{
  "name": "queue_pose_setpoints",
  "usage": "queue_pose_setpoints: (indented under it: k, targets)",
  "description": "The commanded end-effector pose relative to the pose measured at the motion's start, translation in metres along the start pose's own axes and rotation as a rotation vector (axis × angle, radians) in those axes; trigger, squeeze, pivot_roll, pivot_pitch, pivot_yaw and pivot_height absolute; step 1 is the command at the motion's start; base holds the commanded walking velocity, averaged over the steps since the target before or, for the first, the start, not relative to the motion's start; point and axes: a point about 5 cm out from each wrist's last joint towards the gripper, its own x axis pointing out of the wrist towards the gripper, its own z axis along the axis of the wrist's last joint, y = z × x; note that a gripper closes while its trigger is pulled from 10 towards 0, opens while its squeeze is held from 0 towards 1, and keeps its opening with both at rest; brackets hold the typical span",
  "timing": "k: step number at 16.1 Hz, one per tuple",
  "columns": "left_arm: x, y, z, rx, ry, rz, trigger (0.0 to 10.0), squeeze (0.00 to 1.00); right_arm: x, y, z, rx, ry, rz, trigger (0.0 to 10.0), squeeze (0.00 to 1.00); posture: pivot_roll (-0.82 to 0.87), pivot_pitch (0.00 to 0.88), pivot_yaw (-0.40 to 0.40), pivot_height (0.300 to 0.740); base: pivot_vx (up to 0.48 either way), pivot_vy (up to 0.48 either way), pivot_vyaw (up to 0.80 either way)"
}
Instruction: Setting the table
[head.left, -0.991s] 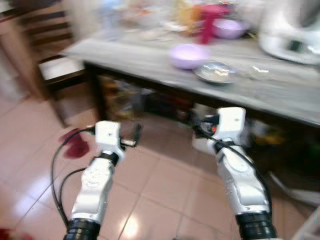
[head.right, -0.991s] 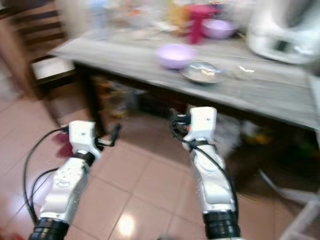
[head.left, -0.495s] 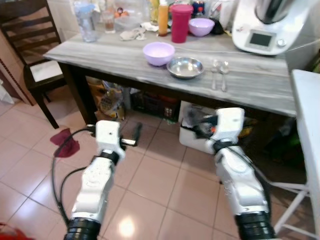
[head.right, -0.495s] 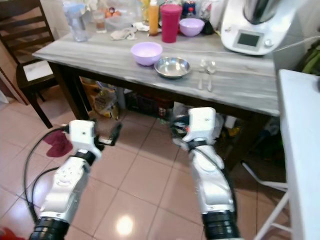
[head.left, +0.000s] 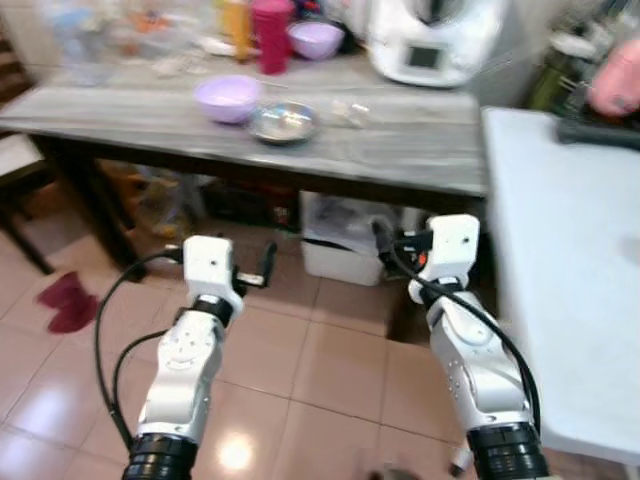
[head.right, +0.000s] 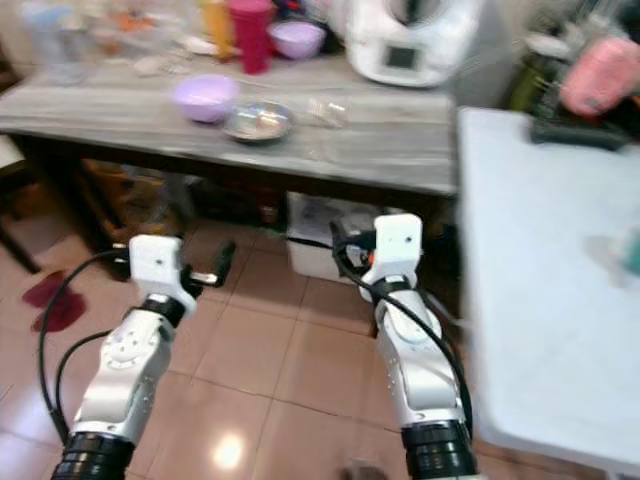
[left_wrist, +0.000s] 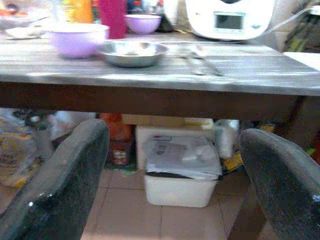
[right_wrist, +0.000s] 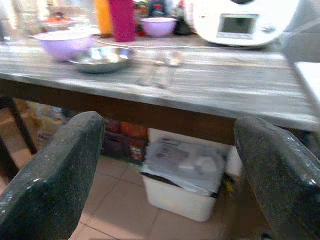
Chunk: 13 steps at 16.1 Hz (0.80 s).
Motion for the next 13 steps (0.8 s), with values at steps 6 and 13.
queue_pose_setpoints:
  k: [6, 13]
  targets:
    - [0.0022, -0.0082, 0.0009, -0.005, 0.004, -0.032, 10.0, 0.00, -0.0026, -0.0075, 0.0015, -0.006, -0.003, -0.029, 10.0, 0.00, -0.17, 0.076, 0.025, 0.740, 0.000, -0.251, 0.00]
    - [0.0030, -0.0098, 0.0002, -0.007, 0.007, -0.036, 10.0, 0.00, -0.0015, -0.0069, 0.0023, -0.006, -0.005, -0.025, 10.0, 0.00, -0.17, 0.072, 0.024, 0.740, 0.000, -0.251, -0.26]
